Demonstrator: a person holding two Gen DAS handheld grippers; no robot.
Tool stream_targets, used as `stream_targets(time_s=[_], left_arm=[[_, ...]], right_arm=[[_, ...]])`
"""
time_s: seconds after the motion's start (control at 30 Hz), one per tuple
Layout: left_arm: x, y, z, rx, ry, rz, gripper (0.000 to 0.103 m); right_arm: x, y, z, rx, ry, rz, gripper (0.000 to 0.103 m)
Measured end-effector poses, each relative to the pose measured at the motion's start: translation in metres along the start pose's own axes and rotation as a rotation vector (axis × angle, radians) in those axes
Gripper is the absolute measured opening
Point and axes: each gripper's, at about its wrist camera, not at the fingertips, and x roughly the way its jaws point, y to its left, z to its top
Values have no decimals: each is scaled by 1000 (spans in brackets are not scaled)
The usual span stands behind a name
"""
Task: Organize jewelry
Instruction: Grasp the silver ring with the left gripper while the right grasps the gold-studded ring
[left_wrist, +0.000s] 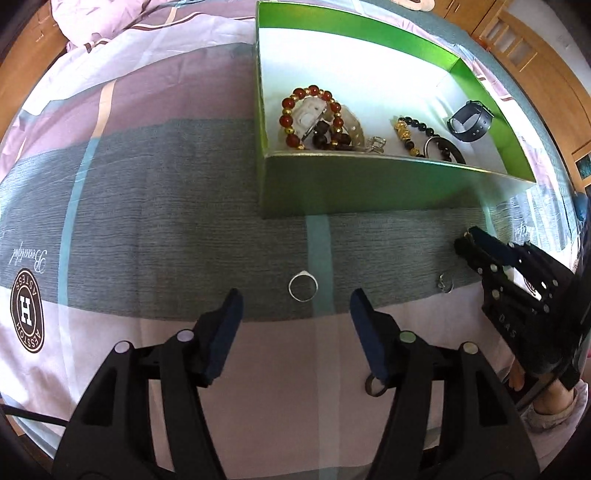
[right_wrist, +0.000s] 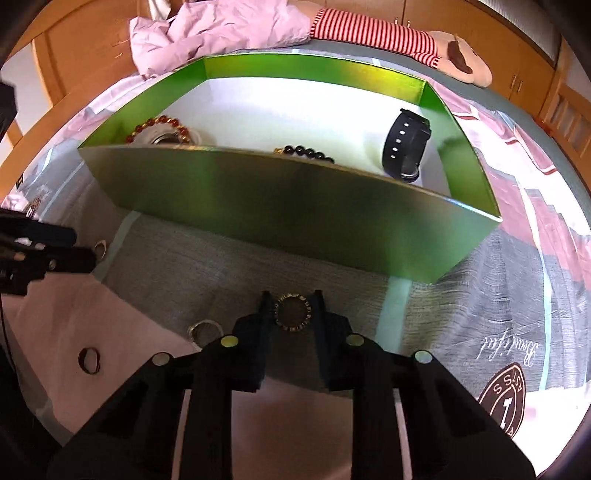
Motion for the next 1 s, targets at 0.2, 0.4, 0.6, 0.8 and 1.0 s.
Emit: stream_targets(time_s=[0.2, 0.4, 0.6, 0.8, 1.0], left_arm=[[8, 5, 4, -25, 20, 18, 49], [13, -1, 6, -11, 11, 39, 53], [17, -6, 13, -8, -24, 79, 31], [15, -3, 17, -14, -26, 82, 23], [19, -13, 21, 8, -30, 100, 31]], right_arm=[[-7, 2, -12, 20, 8, 28, 23], [-12, 5, -20, 26, 19, 30, 23], [-14, 9, -23, 7, 14, 7, 23], [-14, 11, -25, 7, 10, 0, 23], [-15, 13, -25, 17, 7, -11, 26]])
